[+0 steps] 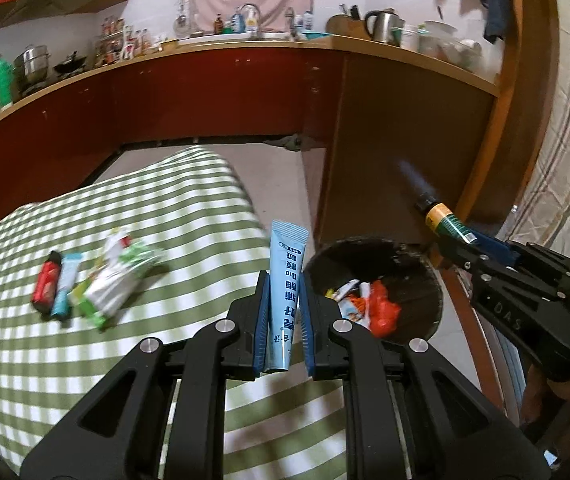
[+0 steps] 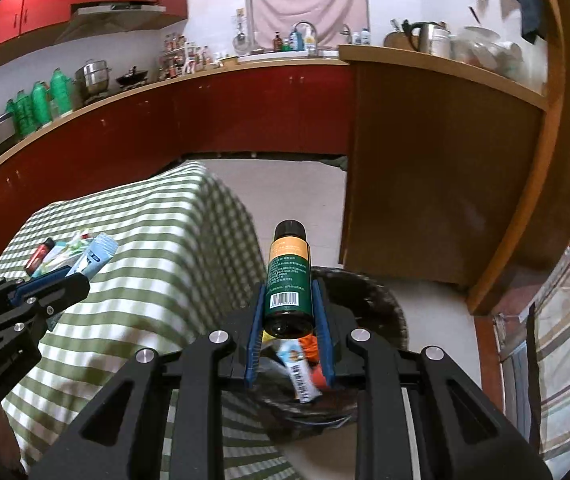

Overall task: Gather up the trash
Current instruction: 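Carry the light-blue tube and green bottle over the black bin and release both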

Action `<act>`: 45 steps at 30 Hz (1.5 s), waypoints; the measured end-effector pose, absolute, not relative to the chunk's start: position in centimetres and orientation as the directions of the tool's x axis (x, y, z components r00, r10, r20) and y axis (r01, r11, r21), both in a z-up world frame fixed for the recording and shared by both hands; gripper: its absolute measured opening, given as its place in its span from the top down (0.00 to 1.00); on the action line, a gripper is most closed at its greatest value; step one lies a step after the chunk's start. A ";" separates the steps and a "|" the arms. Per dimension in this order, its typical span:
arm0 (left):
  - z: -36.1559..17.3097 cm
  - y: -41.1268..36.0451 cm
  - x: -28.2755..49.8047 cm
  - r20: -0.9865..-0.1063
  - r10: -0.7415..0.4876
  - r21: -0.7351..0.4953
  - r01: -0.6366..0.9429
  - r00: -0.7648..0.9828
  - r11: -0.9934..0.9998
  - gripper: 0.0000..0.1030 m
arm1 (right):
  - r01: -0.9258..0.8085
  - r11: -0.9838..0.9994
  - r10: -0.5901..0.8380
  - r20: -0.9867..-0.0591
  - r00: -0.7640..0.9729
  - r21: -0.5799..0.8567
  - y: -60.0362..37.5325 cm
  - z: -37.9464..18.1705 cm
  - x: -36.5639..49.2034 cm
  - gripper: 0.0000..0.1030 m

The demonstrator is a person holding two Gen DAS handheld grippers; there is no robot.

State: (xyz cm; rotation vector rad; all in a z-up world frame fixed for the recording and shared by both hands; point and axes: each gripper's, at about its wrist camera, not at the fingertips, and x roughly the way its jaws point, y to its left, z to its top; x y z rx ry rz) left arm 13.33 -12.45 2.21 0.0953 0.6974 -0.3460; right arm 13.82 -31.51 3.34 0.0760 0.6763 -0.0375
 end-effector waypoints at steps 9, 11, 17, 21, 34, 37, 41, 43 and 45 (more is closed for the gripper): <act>1.3 -17.6 14.3 -0.654 -0.299 0.002 0.397 0.695 0.918 0.86 | 0.100 0.992 -0.028 -0.632 0.775 0.078 -35.1 1.9 14.0 0.76; 0.9 -18.4 14.7 -0.661 -0.299 0.008 0.405 0.688 0.914 0.86 | 0.106 0.991 -0.029 -0.636 0.771 0.083 -35.8 1.5 14.1 0.76; -0.1 -20.6 15.8 -0.680 -0.287 0.023 0.411 0.675 0.911 0.86 | 0.118 0.989 -0.032 -0.645 0.764 0.092 -37.0 0.7 14.4 0.76; -0.4 -21.3 16.8 -0.691 -0.270 0.024 0.394 0.671 0.919 0.85 | 0.124 0.987 -0.031 -0.644 0.764 0.099 -37.5 0.3 14.9 0.76; -0.8 -21.5 18.4 -0.708 -0.237 0.015 0.350 0.665 0.937 0.55 | 0.144 0.983 -0.038 -0.648 0.761 0.110 -37.5 -0.4 15.5 0.57; -0.5 -20.4 17.8 -0.705 -0.241 -0.003 0.336 0.667 0.942 0.51 | 0.149 0.981 -0.034 -0.653 0.756 0.121 -37.4 -0.3 15.2 0.54; -0.1 -18.2 16.9 -0.703 -0.235 -0.016 0.315 0.671 0.949 0.51 | 0.137 0.983 -0.023 -0.658 0.753 0.123 -36.0 0.2 14.5 0.49; 0.1 -16.7 16.2 -0.702 -0.226 -0.021 0.298 0.675 0.954 0.50 | 0.122 0.985 -0.011 -0.659 0.752 0.122 -34.9 0.5 14.4 0.48; 0.2 -15.2 15.6 -0.701 -0.212 -0.018 0.279 0.681 0.960 0.50 | 0.100 0.987 0.009 -0.663 0.749 0.127 -33.6 0.7 14.3 0.48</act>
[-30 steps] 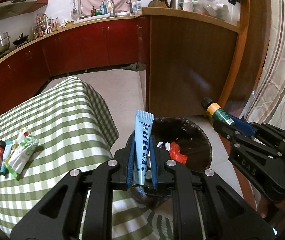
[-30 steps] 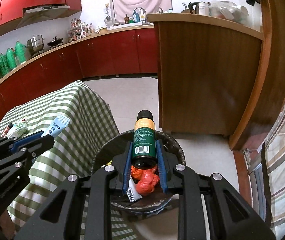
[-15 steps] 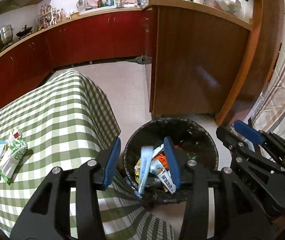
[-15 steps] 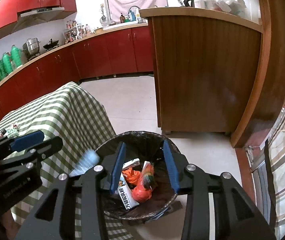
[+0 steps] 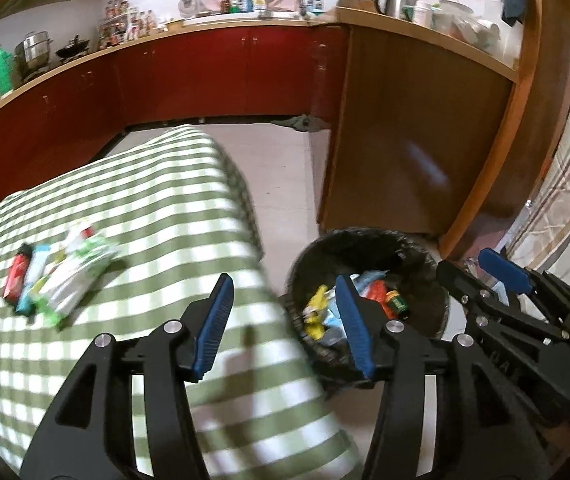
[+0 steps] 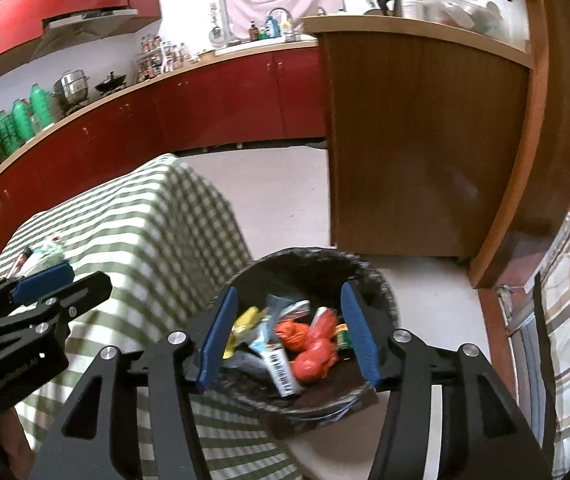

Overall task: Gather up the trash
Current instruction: 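Carry the light-blue tube and green bottle over the black bin and release both, then move both tools back over the table toward the remaining trash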

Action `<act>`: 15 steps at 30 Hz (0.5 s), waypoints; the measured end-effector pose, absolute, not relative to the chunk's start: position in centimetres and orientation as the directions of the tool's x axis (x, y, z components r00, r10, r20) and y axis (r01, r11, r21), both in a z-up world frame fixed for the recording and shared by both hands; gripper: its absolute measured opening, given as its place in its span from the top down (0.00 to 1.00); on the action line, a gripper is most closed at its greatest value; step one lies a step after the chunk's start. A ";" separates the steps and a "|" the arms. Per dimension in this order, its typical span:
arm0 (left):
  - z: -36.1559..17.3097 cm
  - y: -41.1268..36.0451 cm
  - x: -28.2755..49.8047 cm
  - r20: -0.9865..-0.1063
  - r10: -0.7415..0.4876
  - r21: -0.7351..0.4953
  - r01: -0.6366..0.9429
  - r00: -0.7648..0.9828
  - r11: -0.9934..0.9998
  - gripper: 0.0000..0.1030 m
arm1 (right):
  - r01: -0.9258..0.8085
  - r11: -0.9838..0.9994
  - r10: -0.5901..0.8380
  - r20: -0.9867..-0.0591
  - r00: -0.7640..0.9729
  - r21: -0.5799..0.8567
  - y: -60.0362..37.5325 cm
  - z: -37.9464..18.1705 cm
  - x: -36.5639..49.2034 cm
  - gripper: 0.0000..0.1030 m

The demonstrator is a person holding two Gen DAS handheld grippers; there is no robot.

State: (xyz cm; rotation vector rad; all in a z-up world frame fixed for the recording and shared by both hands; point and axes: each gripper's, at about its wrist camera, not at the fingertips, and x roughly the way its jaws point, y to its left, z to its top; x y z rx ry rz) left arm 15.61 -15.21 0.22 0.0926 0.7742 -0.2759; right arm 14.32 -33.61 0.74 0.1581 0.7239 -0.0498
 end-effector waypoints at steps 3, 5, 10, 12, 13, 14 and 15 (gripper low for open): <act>0.5 -11.8 14.5 -0.699 -0.171 -0.009 0.231 0.694 0.973 0.50 | 0.069 0.989 0.037 -0.662 0.748 0.134 -31.5 1.3 14.4 0.48; 0.6 -9.7 13.9 -0.701 -0.144 -0.002 0.199 0.698 0.980 0.49 | 0.040 0.989 0.062 -0.659 0.749 0.140 -29.8 1.8 14.4 0.47; 0.9 -4.2 12.6 -0.705 -0.078 0.007 0.117 0.705 0.993 0.49 | -0.013 0.989 0.107 -0.652 0.750 0.147 -25.6 2.7 14.8 0.46; 1.0 -2.0 12.1 -0.704 -0.050 0.012 0.083 0.709 0.997 0.49 | -0.037 0.988 0.127 -0.653 0.747 0.150 -23.6 3.0 15.0 0.46; 1.1 -1.2 11.9 -0.703 -0.039 0.014 0.068 0.710 0.998 0.49 | -0.052 0.987 0.140 -0.653 0.744 0.153 -22.6 3.1 15.2 0.46; 1.1 -0.1 11.8 -0.702 -0.026 0.016 0.053 0.711 0.998 0.49 | -0.062 0.986 0.149 -0.653 0.742 0.155 -21.7 3.2 15.3 0.45; 1.2 0.9 11.6 -0.702 -0.014 0.018 0.038 0.712 0.999 0.49 | -0.072 0.985 0.157 -0.654 0.740 0.155 -20.8 3.2 15.4 0.45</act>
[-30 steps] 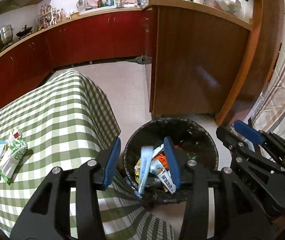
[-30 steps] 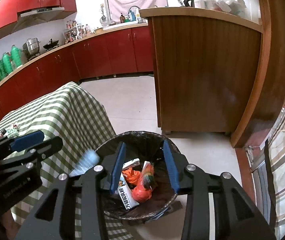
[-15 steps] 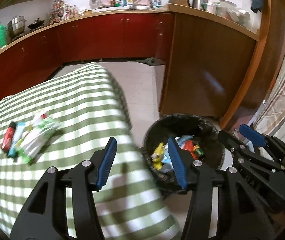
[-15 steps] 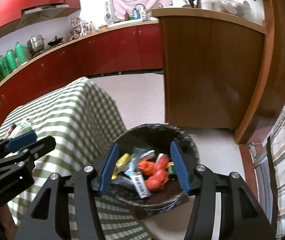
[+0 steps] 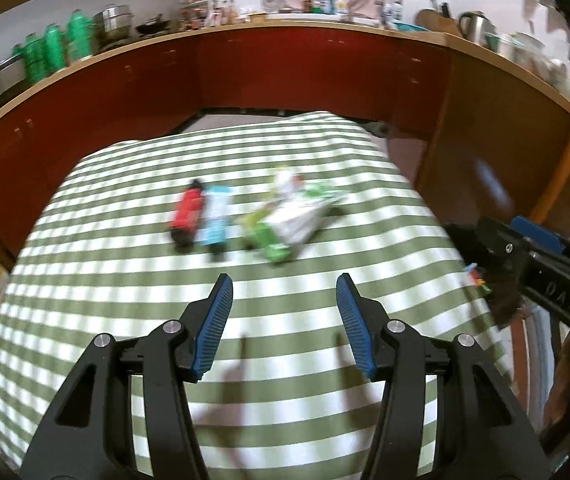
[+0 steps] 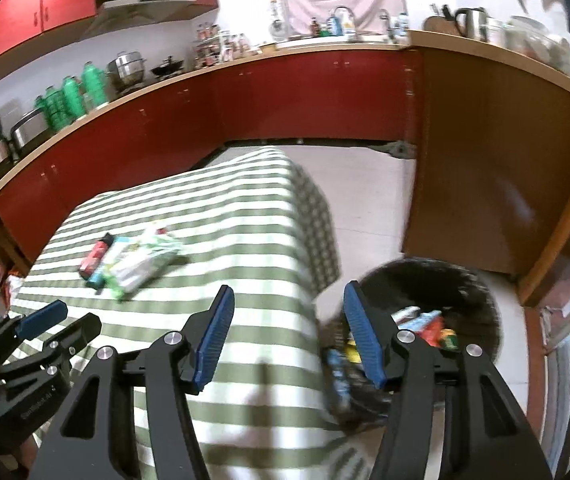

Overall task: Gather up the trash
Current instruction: 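Move both tools back over the table toward the remaining trash, then grasp the white-and-green bag with the right gripper while the left gripper grasps the red bottle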

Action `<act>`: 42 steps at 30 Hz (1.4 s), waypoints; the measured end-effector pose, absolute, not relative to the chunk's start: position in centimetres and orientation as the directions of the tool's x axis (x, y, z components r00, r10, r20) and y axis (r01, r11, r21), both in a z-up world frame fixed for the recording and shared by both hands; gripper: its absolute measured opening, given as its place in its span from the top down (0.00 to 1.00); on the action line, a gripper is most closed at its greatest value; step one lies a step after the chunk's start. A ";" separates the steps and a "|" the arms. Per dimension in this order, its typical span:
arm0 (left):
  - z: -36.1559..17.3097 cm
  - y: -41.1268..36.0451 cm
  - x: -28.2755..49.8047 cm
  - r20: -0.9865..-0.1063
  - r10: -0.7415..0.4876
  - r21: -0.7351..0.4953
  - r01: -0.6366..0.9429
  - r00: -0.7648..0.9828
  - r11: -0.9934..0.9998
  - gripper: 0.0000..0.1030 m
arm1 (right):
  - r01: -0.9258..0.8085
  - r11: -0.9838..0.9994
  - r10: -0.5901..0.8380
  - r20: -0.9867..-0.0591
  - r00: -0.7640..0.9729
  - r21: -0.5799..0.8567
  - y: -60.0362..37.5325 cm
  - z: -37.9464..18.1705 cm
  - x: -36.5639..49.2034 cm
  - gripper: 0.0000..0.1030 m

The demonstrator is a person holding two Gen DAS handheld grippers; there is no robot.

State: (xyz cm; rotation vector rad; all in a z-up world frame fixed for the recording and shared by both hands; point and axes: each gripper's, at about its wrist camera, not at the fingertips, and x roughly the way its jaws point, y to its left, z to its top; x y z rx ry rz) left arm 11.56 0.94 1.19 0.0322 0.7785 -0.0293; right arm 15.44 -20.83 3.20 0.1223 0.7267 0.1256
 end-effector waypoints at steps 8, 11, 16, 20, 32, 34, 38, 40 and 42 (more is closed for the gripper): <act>1.2 8.1 10.4 -0.701 0.056 0.021 -0.058 0.711 0.998 0.49 | -0.131 0.976 0.213 -0.669 0.712 0.172 -13.6 3.2 17.5 0.42; 1.1 10.4 10.2 -0.700 0.076 0.021 -0.086 0.710 0.996 0.49 | -0.137 0.975 0.221 -0.677 0.702 0.176 -11.3 3.2 18.4 0.41; 0.9 13.7 10.1 -0.705 0.100 0.011 -0.130 0.702 0.991 0.48 | -0.120 0.978 0.204 -0.696 0.689 0.168 -8.6 2.9 20.2 0.37; 0.4 15.4 10.0 -0.711 0.103 -0.003 -0.149 0.696 0.989 0.48 | -0.102 0.985 0.170 -0.724 0.669 0.137 -7.3 2.3 21.6 0.36; 0.0 16.1 10.3 -0.712 0.080 -0.024 -0.138 0.697 0.990 0.48 | -0.061 0.996 0.090 -0.766 0.636 0.066 -9.3 0.7 21.4 0.36; 0.1 15.8 10.5 -0.712 0.075 -0.027 -0.134 0.698 0.991 0.48 | -0.065 0.995 0.098 -0.767 0.634 0.074 -9.7 0.7 21.4 0.36; 0.4 14.9 11.4 -0.707 0.070 -0.024 -0.123 0.704 0.992 0.48 | -0.092 0.995 0.093 -0.760 0.644 0.044 -9.6 1.1 21.7 0.36; 0.4 14.6 11.6 -0.707 0.064 -0.026 -0.117 0.705 0.993 0.48 | -0.109 0.994 0.089 -0.755 0.650 0.024 -9.5 1.3 22.0 0.36; 0.4 14.2 11.9 -0.708 0.059 -0.029 -0.113 0.704 0.993 0.48 | -0.136 0.990 0.103 -0.761 0.641 0.019 -9.1 1.3 22.6 0.37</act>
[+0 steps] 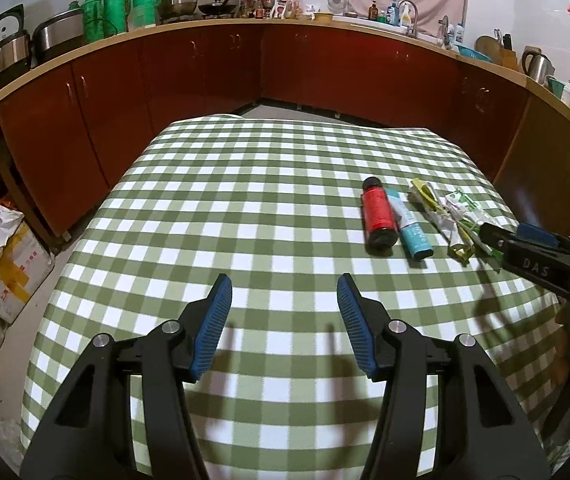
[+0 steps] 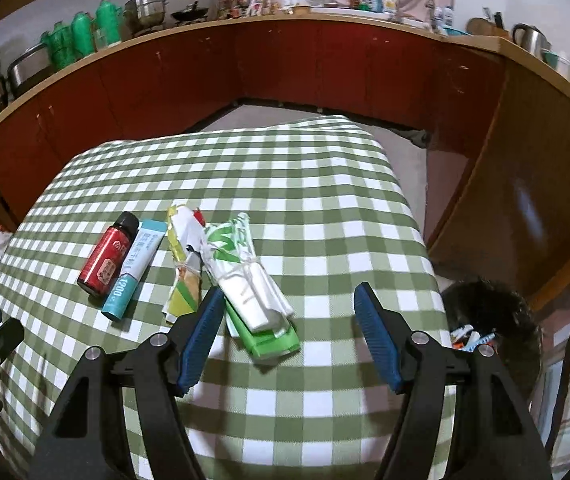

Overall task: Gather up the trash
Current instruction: 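Grasp the white-and-green bag with the right gripper while the left gripper grasps the red bottle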

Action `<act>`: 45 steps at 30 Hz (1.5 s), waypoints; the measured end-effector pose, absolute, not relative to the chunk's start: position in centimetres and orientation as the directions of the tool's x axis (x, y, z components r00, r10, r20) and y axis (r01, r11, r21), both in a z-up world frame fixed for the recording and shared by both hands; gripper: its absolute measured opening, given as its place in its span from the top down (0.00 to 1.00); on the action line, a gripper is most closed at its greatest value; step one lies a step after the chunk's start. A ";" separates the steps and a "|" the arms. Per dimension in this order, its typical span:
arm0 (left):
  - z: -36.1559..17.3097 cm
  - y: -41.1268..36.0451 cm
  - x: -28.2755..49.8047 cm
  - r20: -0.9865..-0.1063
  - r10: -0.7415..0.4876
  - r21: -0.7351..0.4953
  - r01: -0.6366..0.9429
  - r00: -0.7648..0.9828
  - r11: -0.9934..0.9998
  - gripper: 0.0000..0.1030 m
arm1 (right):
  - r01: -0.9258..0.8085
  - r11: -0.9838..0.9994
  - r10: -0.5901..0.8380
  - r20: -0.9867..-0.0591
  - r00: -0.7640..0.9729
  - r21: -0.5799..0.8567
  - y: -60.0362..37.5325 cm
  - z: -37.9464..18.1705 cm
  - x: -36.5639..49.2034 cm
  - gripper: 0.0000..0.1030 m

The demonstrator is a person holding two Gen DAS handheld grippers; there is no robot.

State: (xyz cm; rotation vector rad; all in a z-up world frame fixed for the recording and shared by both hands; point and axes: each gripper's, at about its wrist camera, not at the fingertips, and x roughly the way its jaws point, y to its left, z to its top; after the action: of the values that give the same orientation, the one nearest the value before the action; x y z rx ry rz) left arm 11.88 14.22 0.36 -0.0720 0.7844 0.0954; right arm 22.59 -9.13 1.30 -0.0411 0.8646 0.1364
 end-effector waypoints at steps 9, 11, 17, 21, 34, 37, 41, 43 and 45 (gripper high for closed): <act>0.2 12.2 13.6 -0.713 0.025 -0.041 -0.077 0.701 0.996 0.48 | -0.222 0.975 0.143 -0.784 0.605 0.007 -8.0 0.5 23.8 0.66; 0.2 11.7 13.9 -0.711 0.014 -0.050 -0.070 0.703 0.996 0.41 | -0.219 0.976 0.149 -0.780 0.608 0.015 -8.2 0.4 23.7 0.67; 0.6 10.1 15.7 -0.701 -0.014 -0.057 -0.037 0.713 0.998 0.41 | -0.201 0.979 0.140 -0.770 0.623 0.016 -9.3 0.5 23.5 0.67; 0.3 9.4 17.5 -0.709 -0.020 -0.051 -0.024 0.705 0.998 0.42 | -0.195 0.981 0.141 -0.771 0.622 0.022 -10.3 0.5 23.8 0.67; -1.8 9.3 21.8 -0.770 -0.074 -0.087 0.010 0.634 0.996 0.72 | -0.211 0.976 0.178 -0.781 0.599 0.061 -11.3 0.3 24.5 0.67; -1.9 9.6 22.0 -0.768 -0.097 -0.117 0.010 0.633 0.993 0.77 | -0.213 0.975 0.179 -0.780 0.599 0.059 -11.4 0.2 24.5 0.67; -2.0 9.7 21.9 -0.765 -0.110 -0.128 0.016 0.634 0.992 0.78 | -0.217 0.975 0.178 -0.780 0.600 0.056 -11.3 0.2 24.4 0.67; -2.0 9.7 21.8 -0.766 -0.106 -0.125 0.015 0.634 0.992 0.78 | -0.217 0.975 0.177 -0.780 0.600 0.055 -11.2 0.2 24.2 0.67; -2.0 9.7 21.5 -0.765 -0.104 -0.123 0.015 0.635 0.992 0.78 | -0.214 0.975 0.177 -0.778 0.602 0.056 -11.2 0.1 23.8 0.67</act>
State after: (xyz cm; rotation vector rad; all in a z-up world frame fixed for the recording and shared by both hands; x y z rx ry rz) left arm 21.47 9.67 -2.01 -0.1085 0.8800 -0.0681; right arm 23.82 -11.23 0.13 -0.0445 0.8965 0.2265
